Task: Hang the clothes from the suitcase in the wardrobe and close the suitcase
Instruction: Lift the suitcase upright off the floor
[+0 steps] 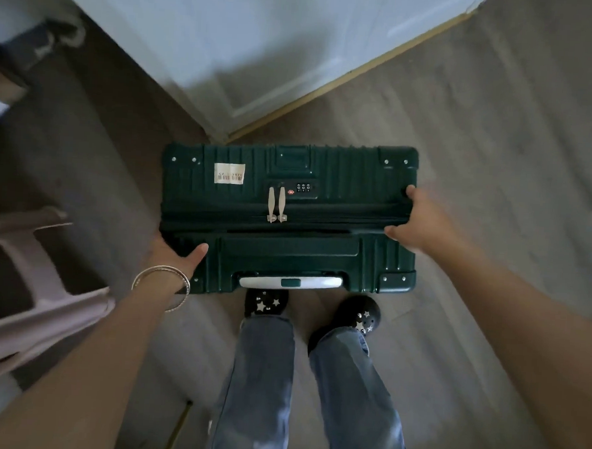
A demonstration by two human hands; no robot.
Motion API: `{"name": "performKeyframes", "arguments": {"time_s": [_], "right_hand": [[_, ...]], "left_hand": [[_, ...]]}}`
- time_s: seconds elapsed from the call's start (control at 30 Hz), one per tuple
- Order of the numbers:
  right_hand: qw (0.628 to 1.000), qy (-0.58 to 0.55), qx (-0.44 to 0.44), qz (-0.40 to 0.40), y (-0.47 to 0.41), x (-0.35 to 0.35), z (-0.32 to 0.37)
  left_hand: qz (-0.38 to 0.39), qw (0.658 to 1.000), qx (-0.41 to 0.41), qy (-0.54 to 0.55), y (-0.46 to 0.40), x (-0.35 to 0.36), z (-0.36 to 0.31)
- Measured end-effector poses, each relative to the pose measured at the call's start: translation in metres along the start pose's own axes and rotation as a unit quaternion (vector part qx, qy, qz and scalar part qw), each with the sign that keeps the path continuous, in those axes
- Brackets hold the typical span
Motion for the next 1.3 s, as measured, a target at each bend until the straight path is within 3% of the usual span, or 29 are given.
{"name": "performKeyframes", "arguments": {"time_s": [0.17,0.3,0.37,0.7,0.77,0.83,1.03,1.1,1.17,1.3], "right_hand": [[0.996,0.078,-0.024,0.020,0.023,0.029,0.042],[0.988,0.145,-0.045,0.036,0.043,0.046,0.063],[0.983,0.167,-0.052,0.049,0.054,0.057,0.076],[0.964,0.229,-0.112,0.080,0.089,0.105,0.144],[0.958,0.233,-0.135,0.100,0.094,0.125,0.161],[0.961,0.202,-0.146,0.117,0.104,0.145,0.180],[0.949,0.141,-0.185,0.212,0.123,0.196,0.227],[0.942,0.182,-0.244,0.137,0.123,0.198,0.245],[0.904,0.273,-0.326,0.050,0.126,0.196,0.266],[0.851,0.374,-0.360,0.081,0.133,0.203,0.297]], "left_hand": [[-0.031,0.984,-0.146,0.092,0.009,-0.009,0.079],[0.042,0.907,-0.266,0.323,0.035,-0.009,0.089],[0.073,0.882,-0.253,0.390,0.035,-0.013,0.088],[-0.071,0.824,-0.170,0.537,0.009,-0.072,0.112],[-0.099,0.833,-0.128,0.529,0.000,-0.083,0.121],[-0.093,0.866,-0.092,0.483,-0.011,-0.088,0.128],[-0.052,0.938,-0.078,0.333,-0.014,-0.092,0.149],[-0.042,0.967,-0.059,0.245,-0.017,-0.102,0.153],[-0.022,0.978,-0.061,0.197,-0.025,-0.116,0.158],[0.024,0.986,-0.039,0.159,-0.047,-0.144,0.161]]}}
Point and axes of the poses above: each hand's wrist, its own y-axis away from the middle knuckle, its own x-axis out of the palm, z = x × y, the point moved 1 cm from there along -y, towards the middle knuckle, and after that the axes turned 1 degree about x, right-handed, at the moved point
